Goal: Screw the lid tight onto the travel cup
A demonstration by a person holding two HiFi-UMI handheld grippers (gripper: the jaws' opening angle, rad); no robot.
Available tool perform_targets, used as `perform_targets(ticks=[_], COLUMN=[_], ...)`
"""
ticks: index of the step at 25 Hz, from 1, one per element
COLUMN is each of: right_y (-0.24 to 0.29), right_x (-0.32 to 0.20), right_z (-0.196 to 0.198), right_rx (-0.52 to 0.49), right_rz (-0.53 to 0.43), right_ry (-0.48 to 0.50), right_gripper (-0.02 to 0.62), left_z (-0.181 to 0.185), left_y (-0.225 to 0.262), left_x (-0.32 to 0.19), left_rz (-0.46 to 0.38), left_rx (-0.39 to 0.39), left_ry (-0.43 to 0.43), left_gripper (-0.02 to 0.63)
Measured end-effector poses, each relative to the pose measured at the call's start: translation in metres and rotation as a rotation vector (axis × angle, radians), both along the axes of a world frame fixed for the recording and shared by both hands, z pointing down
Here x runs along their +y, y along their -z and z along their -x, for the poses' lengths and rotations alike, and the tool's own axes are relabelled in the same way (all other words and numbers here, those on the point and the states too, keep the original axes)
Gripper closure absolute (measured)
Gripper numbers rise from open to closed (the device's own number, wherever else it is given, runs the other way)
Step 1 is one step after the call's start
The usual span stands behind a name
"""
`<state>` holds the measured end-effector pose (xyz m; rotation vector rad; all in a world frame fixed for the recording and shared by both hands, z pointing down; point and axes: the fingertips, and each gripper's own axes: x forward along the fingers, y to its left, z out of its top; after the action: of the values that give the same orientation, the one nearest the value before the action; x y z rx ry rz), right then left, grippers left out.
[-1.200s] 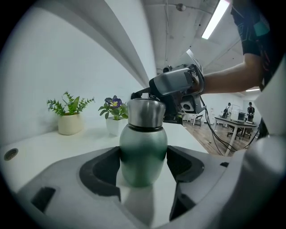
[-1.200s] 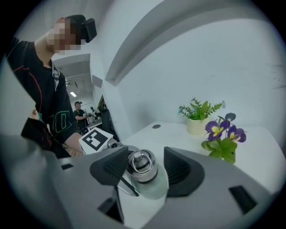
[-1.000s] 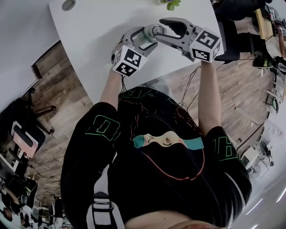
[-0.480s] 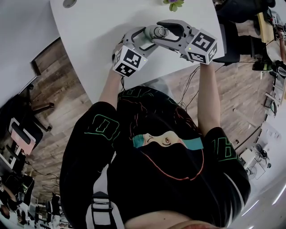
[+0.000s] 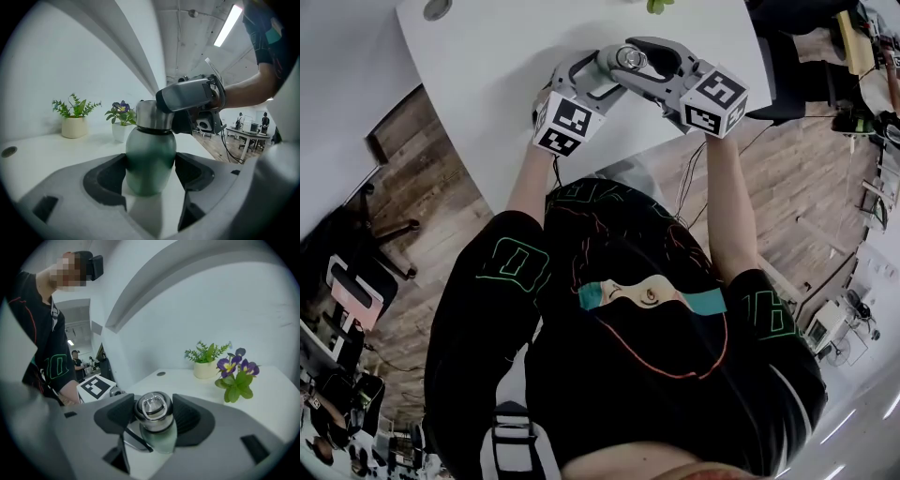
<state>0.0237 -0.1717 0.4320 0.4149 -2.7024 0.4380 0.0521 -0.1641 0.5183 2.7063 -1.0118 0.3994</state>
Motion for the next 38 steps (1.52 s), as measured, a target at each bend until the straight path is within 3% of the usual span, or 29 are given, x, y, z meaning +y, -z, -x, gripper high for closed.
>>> perform_targets(ticks=[13, 18, 27, 32, 38], right_y=[0.004, 0.001, 0.004, 0.013, 0.011], right_x=[-0.007, -0.005, -0.006, 0.001, 0.009], right_z=[-0.016, -0.017, -0.016, -0.009, -0.007], right_rx=[-0.130, -0.150, -0.104, -0.082, 0.012], right_rz=[-0.054, -0.042, -0.040, -0.052, -0.087], right_ry=[-0.379, -0.443, -0.349, -0.168, 0.000], right_gripper=[0.337, 0.336, 0.310, 0.305, 0.302], left_z=[-0.006, -0.003, -0.002, -0.001, -0.002], left_y=[0.005, 0.003, 0.000, -0.001, -0.005], left_x=[-0.004, -0.003, -0.001, -0.001, 0.001], left_rz=[-0.016, -0.013, -0.008, -0.007, 0.002], left_rx=[-0.029, -0.034, -0.029, -0.029, -0.028], left_ry=[0.020, 0.025, 0.023, 0.023, 0.022], left_gripper=[0.267, 0.267, 0.267, 0.267, 0.267])
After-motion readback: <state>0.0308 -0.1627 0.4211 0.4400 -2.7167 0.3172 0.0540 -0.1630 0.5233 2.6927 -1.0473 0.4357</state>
